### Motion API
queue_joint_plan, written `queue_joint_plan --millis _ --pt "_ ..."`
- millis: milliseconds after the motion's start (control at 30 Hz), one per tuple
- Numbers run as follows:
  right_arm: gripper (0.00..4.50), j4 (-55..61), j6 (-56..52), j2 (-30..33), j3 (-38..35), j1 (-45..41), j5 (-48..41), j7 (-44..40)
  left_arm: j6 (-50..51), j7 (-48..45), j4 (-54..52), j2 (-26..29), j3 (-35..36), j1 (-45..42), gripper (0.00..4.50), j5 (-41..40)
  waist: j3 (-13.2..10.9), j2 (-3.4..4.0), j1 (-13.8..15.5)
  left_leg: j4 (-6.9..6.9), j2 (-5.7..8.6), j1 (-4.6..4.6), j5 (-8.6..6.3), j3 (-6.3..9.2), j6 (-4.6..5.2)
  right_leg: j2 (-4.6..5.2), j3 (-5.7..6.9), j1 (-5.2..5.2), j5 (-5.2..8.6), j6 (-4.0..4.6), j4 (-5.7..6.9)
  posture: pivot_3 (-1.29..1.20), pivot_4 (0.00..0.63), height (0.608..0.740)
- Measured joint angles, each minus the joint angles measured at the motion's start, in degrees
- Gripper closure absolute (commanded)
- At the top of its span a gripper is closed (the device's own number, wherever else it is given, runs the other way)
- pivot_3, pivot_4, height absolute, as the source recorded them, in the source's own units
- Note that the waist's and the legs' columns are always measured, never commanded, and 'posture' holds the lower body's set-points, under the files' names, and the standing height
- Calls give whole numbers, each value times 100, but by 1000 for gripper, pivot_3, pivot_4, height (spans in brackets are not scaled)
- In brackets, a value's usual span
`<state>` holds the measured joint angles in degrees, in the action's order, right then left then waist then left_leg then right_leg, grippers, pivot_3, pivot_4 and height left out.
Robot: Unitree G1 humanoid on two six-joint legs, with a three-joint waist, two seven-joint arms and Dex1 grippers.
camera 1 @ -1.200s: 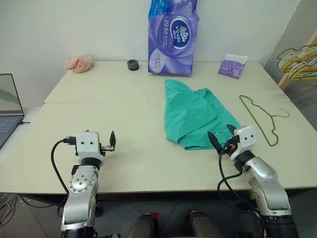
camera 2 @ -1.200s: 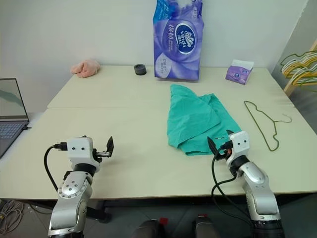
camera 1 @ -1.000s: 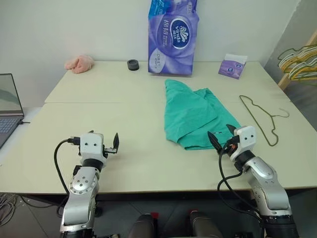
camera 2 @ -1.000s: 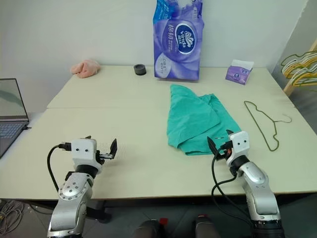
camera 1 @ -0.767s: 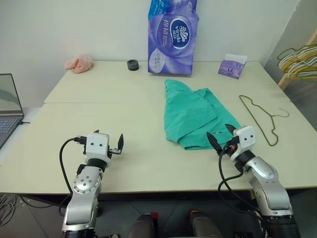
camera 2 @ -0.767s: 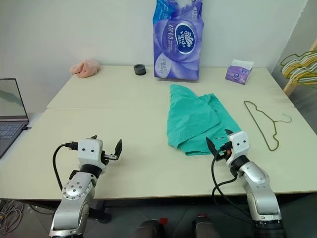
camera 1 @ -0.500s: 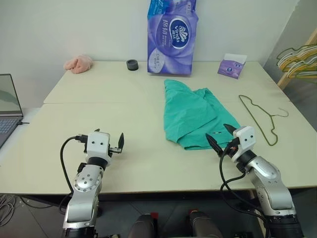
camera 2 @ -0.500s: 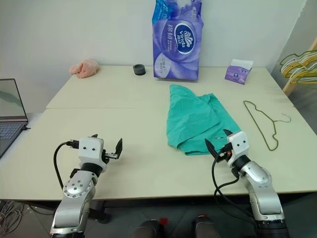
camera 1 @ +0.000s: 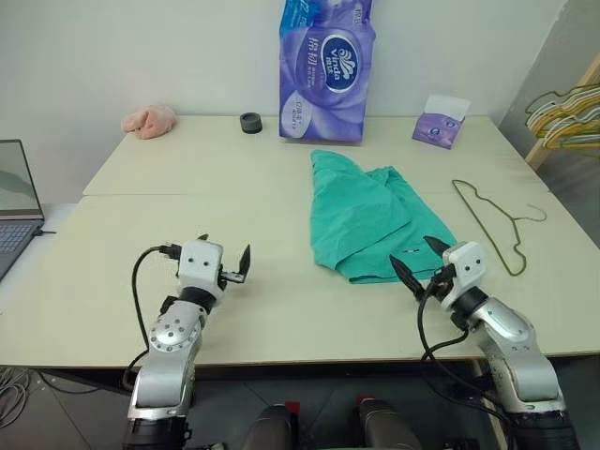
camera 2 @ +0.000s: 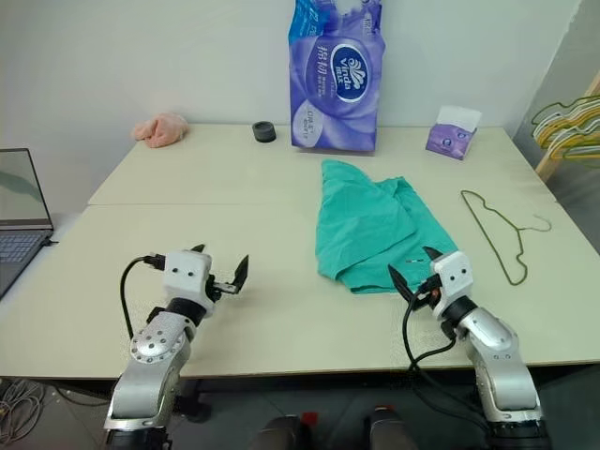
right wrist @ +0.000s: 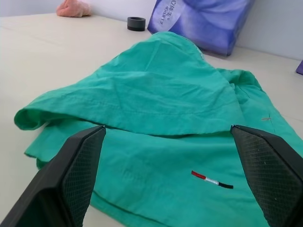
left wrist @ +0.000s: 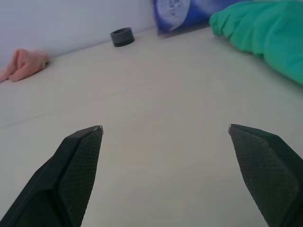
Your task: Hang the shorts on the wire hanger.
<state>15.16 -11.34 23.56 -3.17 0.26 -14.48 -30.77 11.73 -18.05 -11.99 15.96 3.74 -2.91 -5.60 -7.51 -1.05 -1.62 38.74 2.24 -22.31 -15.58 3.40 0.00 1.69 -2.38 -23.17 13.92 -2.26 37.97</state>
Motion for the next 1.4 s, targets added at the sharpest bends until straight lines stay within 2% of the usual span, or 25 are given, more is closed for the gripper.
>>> queue_joint_plan --millis 133,267,433,767,867,1100,1267,1400 --pt "0 926 -807 808 -22 499 -878 -860 65 -1226 1 153 -816 -450 6 -446 -2 3 -44 3 1 -2 0 -2 1 -11 -1 2 3 -4 -3 -176 116 740" --pt "0 1646 -1592 1402 -258 846 -1669 -1264 142 -2137 310 297 -1486 -1157 6 -507 -3 5 -173 0 -7 1 -2 -4 5 -39 -6 3 18 -24 -2 -221 120 740" --pt "0 2127 -1895 1615 -469 949 -1986 -1269 70 -2913 999 349 -2335 -1953 6 -173 -4 5 -314 0 -9 0 -9 -5 15 -46 -8 3 22 -30 -3 -267 128 740" --pt "0 2172 -1730 1504 -507 1345 -1872 -1147 -881 -2755 3107 -172 -2999 -2933 6 991 -11 0 -496 0 -8 -3 -16 -14 26 -44 -19 2 26 -38 -12 -321 144 740" --pt "0 2187 -1690 1498 -511 1412 -1830 -1137 -1202 -2819 3375 -202 -3126 -3104 592 1192 -12 -1 -533 0 -7 -3 -18 -13 27 -43 -19 2 27 -41 -13 -327 148 740" --pt "0 2272 -1677 1500 -591 1364 -1831 -1041 -1466 -2975 3598 -192 -3144 -3152 2795 1272 -12 0 -666 -2 -9 -3 -19 -11 27 -42 -18 3 29 -43 -14 -313 145 740" --pt "0 2273 -1718 1522 -580 1056 -1833 -1026 -1424 -2989 3620 19 -3002 -3127 4387 1263 -14 2 -692 -4 -12 -2 -20 -9 27 -44 -16 1 29 -44 -14 -296 142 740" --pt "0 2271 -1814 1576 -555 849 -1840 -1051 -1217 -2935 3454 247 -2681 -2943 4454 1182 -14 3 -712 -5 -16 0 -21 -8 26 -43 -17 1 29 -44 -12 -284 141 740"
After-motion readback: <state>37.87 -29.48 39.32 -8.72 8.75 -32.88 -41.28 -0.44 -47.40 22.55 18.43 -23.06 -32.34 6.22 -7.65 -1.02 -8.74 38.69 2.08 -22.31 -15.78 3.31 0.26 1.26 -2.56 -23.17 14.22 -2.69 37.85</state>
